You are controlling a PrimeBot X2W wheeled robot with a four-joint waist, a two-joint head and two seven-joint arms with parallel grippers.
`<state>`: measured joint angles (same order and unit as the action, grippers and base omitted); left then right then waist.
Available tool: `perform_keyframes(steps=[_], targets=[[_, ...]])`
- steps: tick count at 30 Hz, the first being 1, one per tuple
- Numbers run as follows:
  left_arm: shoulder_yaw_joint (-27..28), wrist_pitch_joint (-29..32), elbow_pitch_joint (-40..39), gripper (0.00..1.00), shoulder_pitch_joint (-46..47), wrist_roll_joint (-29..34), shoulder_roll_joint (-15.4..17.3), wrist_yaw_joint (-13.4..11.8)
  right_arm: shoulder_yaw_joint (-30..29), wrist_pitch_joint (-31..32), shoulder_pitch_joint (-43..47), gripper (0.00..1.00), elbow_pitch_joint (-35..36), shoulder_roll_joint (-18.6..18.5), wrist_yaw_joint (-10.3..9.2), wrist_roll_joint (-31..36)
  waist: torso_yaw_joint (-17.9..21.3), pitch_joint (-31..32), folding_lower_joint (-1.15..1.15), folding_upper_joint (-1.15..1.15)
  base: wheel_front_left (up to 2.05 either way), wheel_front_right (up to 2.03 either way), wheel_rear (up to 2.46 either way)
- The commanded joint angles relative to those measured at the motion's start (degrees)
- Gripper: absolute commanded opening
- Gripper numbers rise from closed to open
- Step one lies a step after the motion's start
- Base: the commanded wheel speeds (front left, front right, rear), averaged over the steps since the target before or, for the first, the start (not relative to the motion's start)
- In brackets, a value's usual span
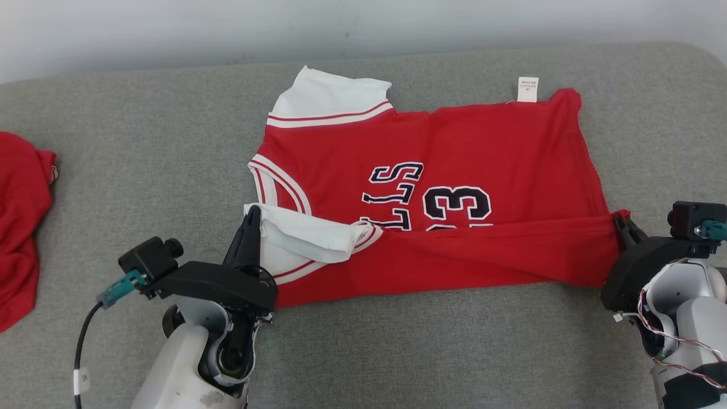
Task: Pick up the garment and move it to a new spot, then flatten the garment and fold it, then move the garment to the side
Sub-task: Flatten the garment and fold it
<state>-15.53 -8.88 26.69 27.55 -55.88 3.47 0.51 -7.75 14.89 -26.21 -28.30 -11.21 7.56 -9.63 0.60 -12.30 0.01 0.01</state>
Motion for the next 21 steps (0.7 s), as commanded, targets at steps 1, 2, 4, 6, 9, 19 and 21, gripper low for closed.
perform_keyframes(steps=[1,2,4,6,9,19,21], targets=[[-0.03,-0.45,0.76,0.0,1.1,0.58,-0.02,0.26,0.08,-0.63,-0.85,0.0,-0.66,-0.39,-0.15,-0.22,0.2,-0.72,-0.01,-0.01,0.0,0.0,0.0],[-0.05,-0.69,1.58,0.0,1.77,0.57,-0.04,0.61,0.09,-1.09,-1.28,0.0,-1.25,-0.48,-0.15,-0.25,0.19,-0.92,-0.01,-0.01,0.0,0.0,0.0],[-0.19,-1.01,3.07,0.0,3.05,0.63,-0.08,0.93,-0.12,-1.6,-1.83,0.0,-2.52,-0.56,-0.15,0.19,0.14,-1.25,-0.01,-0.01,0.0,0.0,0.0],[-0.36,-1.4,4.39,0.0,4.11,0.35,-0.15,1.22,-0.38,-2.26,-2.38,0.0,-3.6,-0.38,-0.15,0.63,0.06,-1.47,-0.01,-0.01,0.0,0.0,0.0],[-0.73,-2.21,6.23,0.0,5.72,0.33,-0.25,1.63,-1.25,-3.71,-3.53,0.0,-4.96,0.32,-0.15,1.32,0.05,-1.63,-0.01,-0.01,0.0,0.0,0.0],[-0.96,-6.2,9.54,1.0,6.22,7.22,0.67,2.55,-0.74,-8.74,-4.67,1.0,-7.7,0.76,-0.15,0.7,-0.1,0.84,-0.01,-0.01,0.0,0.0,0.0],[0.23,-6.31,6.48,1.0,3.72,13.08,1.72,1.78,-1.52,-10.17,-3.27,1.0,-6.37,0.49,-0.15,-0.01,-0.26,1.75,-0.01,-0.01,0.0,0.0,0.0]])
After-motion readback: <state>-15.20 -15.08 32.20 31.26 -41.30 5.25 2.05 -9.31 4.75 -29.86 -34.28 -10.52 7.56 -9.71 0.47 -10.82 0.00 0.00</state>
